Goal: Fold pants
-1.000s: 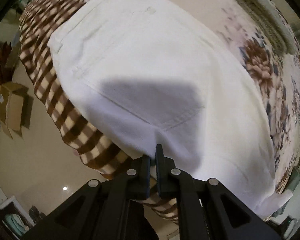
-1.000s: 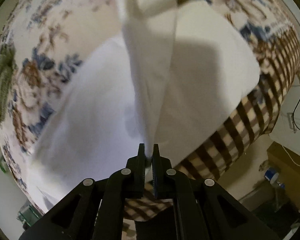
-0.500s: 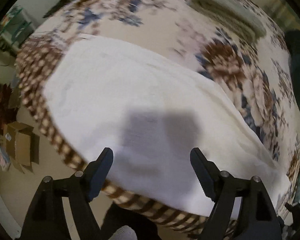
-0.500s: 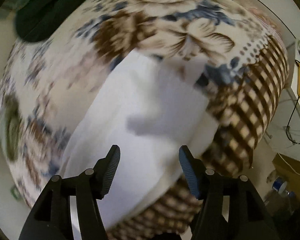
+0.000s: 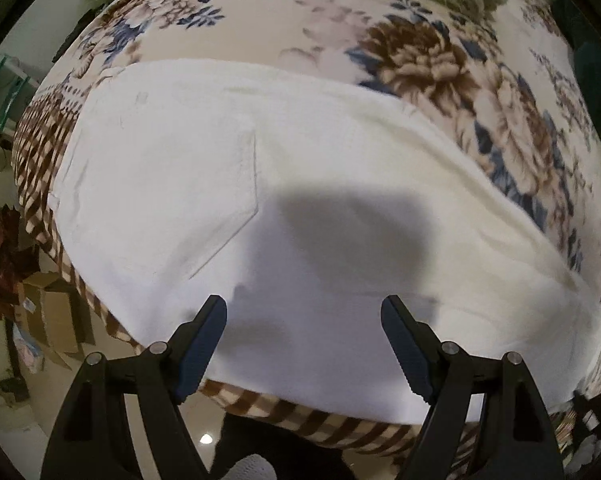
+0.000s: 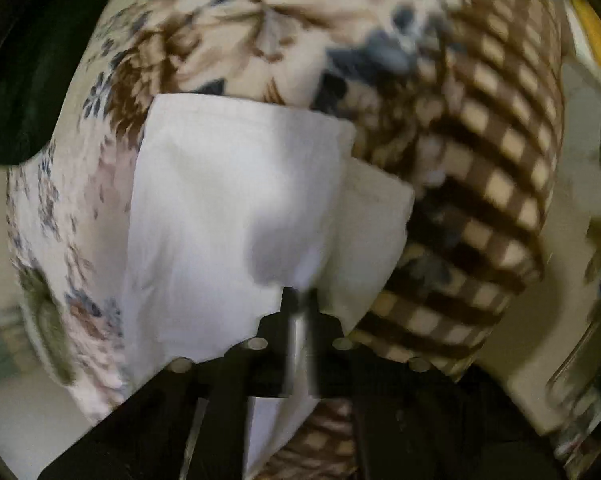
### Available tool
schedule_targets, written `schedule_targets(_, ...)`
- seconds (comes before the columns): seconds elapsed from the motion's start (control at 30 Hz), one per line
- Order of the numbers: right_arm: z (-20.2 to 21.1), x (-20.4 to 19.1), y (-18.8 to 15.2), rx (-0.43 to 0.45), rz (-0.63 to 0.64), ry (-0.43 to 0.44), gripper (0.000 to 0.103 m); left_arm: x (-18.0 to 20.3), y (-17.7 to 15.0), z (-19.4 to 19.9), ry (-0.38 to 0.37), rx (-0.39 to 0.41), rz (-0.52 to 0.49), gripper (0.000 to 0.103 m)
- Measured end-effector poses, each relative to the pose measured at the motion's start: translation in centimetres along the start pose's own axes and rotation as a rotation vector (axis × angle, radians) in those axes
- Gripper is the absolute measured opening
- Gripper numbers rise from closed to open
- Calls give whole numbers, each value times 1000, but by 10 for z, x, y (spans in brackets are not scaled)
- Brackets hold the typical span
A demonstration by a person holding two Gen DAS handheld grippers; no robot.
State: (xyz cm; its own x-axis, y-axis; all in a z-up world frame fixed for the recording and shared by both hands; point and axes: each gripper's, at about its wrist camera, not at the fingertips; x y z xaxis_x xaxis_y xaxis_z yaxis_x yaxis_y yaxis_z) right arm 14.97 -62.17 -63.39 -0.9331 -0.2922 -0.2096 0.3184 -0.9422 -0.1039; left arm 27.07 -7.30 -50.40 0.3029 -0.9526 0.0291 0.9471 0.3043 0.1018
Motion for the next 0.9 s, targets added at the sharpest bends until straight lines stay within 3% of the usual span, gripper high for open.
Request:
schedule_targets(0.07, 7, -17, -20, 50, 31, -18, 2, -4, -2, 2, 9, 3, -14, 78)
schedule_targets(0.2, 35, -10, -26, 76, 16, -17, 2, -18, -4, 2, 21, -4, -19, 78)
schedule_targets(0.3, 24, -5, -25, 44, 41, -73, 2, -32, -4, 0, 37, -7, -7, 78)
schedule_targets(0.4, 0, -6, -19, -58, 54, -97, 4, -53, -6, 2, 31, -19, 32, 78)
schedule_targets(0.43, 2, -4, -19, -49, 51, -115, 8, -63, -6, 5, 29, -18, 51, 78)
schedule_targets(0.5, 18, -1, -20, -17, 40, -50, 14, -84, -5, 11, 22, -17, 94, 78)
schedule_targets(0.57, 26, -3, -26, -28, 48, -3, 37, -114, -4, 18, 17, -5, 171, 78)
schedule_targets(0.67, 26, -13, -47, -83, 98, 30, 51, -159, 0, 26, 10, 30, 294, 78)
schedule_targets(0.9, -31, -59, -142, -276, 230, 67, 55, -233, 13, 20, 64, 110, 503, 78)
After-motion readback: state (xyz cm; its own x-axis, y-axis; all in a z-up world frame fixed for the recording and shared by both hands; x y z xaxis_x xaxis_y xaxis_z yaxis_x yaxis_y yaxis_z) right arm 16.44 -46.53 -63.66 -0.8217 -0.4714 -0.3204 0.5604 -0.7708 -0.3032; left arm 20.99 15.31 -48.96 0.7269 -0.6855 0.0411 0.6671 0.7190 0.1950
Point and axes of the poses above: each gripper's, at about its wrist camera, not at the fingertips, and z roughly against the way its jaws point, x to its right, y to its top, and after that the axes turned 3 degrees about -y, right-handed
